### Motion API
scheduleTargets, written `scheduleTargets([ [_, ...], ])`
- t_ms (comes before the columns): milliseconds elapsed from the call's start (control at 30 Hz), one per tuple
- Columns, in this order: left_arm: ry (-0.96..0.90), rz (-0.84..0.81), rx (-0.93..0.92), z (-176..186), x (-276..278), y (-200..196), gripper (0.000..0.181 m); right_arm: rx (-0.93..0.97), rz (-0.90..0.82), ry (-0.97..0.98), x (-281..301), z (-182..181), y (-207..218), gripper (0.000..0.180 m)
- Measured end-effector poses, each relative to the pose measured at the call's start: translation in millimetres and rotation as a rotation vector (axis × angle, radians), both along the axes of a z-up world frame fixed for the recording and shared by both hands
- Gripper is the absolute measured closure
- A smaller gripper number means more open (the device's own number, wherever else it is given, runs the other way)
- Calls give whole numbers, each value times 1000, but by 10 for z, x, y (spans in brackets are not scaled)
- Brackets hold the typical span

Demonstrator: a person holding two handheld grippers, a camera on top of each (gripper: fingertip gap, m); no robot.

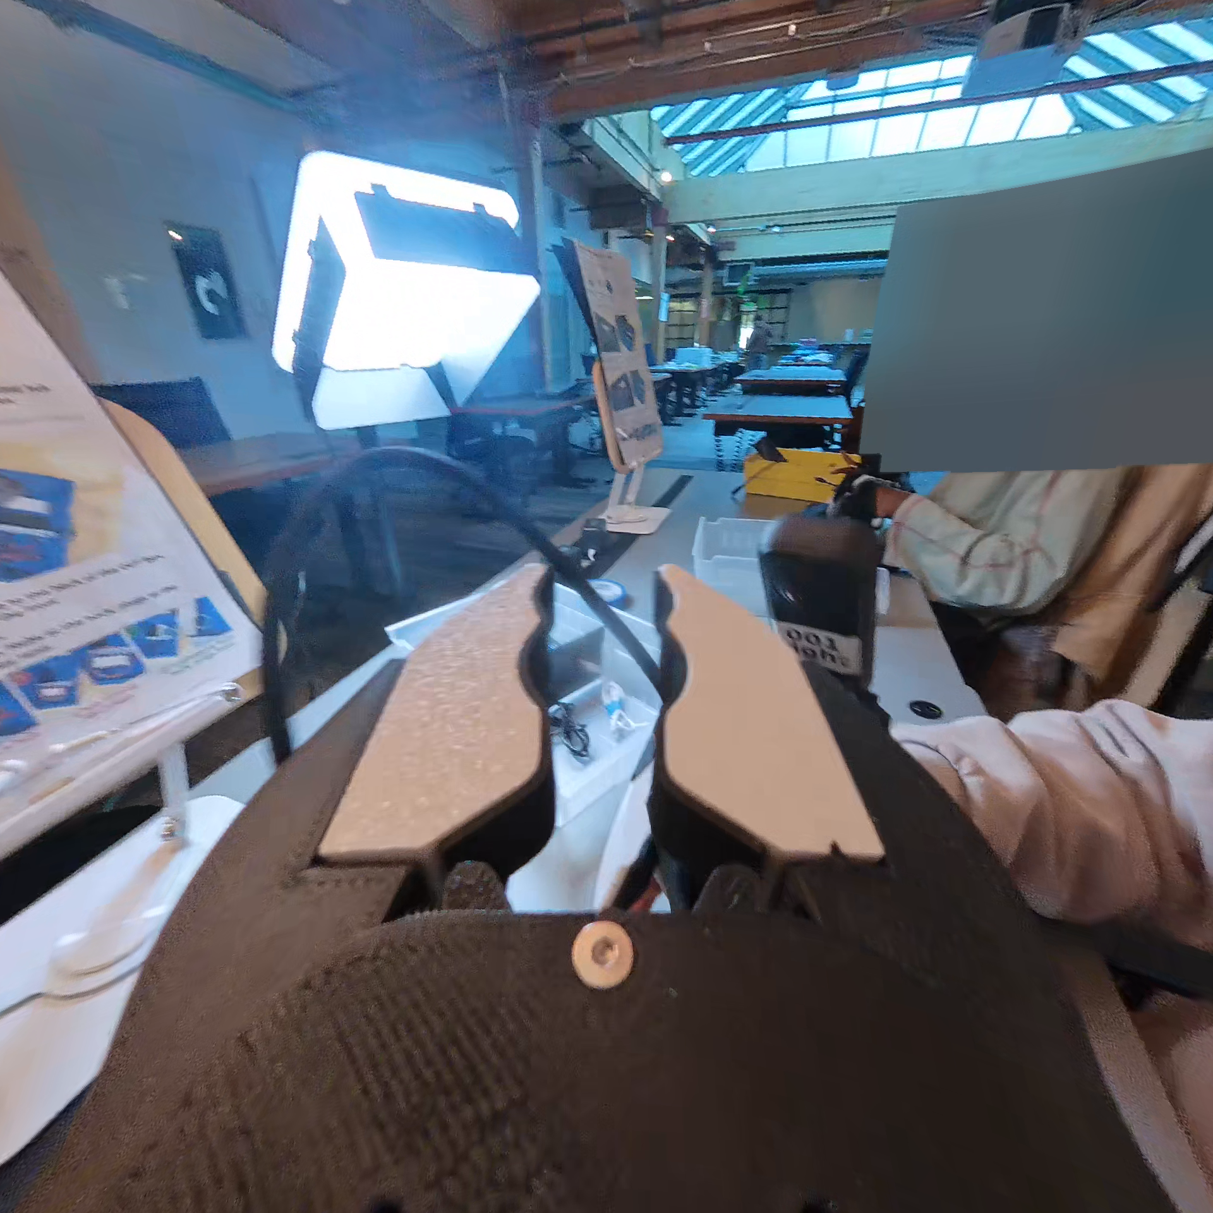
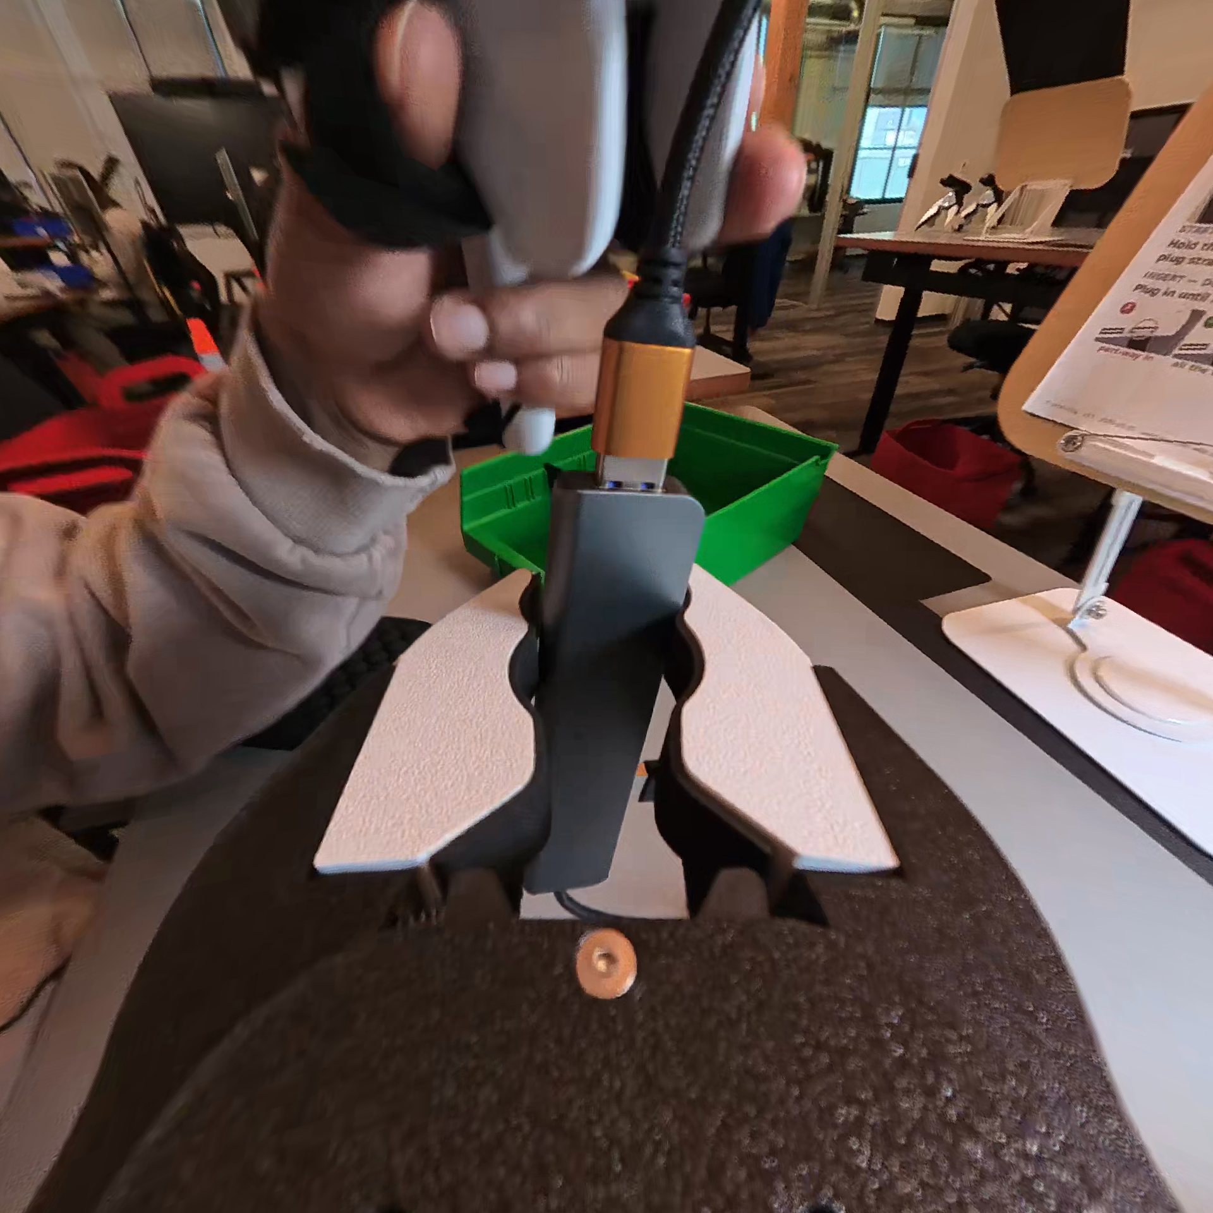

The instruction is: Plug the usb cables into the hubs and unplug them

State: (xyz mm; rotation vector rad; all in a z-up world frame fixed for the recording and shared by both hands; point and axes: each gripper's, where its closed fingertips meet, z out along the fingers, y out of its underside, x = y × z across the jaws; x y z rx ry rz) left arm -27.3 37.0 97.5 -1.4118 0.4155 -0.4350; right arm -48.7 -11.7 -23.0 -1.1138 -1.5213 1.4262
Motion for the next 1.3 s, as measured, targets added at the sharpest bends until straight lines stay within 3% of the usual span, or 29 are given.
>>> scheduleTargets([
  [33,-5,-27,-17,-61,38,8,139,-41,18,7,20,42,12,144],
  [267,32,-248,-102,-547,344,-68,118,-319,72,284,310,602,329,145],
  [367,117,-273,-158,-815,432,-37,117,-419,62,416,495,802,551,145],
  [567,153,-320,-251,-1290,814,161,118,-287,28,422,559,796,568,146],
  [700,238,-296,-152,-1324,851,180,129,-121,-17,379,520,722,438,146],
  [733,266,-313,-131,-1321,855,132,146,-96,-22,382,535,736,419,146],
  [1100,430,-206,-103,-1136,480,-16,149,-15,-25,315,654,733,529,147],
  [1300,720,80,-60,-1054,119,4,150,-103,-128,242,571,618,792,150],
])
